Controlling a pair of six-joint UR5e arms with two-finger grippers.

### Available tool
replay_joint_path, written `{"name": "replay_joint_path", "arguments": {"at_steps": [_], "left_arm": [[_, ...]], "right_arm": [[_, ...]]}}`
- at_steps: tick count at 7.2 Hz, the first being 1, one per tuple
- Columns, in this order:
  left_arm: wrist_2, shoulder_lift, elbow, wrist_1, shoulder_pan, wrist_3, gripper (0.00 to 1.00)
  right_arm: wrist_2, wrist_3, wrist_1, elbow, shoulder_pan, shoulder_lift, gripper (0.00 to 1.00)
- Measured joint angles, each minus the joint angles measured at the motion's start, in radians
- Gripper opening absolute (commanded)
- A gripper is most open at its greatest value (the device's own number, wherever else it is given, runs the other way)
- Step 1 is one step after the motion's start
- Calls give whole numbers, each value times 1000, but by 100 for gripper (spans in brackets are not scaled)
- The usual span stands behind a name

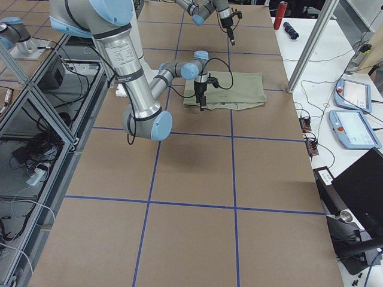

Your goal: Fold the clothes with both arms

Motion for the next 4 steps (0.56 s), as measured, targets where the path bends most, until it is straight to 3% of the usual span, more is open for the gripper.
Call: {"name": "replay_joint_path", "arguments": {"at_steps": [4], "left_arm": [[-1, -4, 2, 1, 0, 3, 100]], "right_arm": [[70, -12, -5, 44, 73, -7, 100]]}}
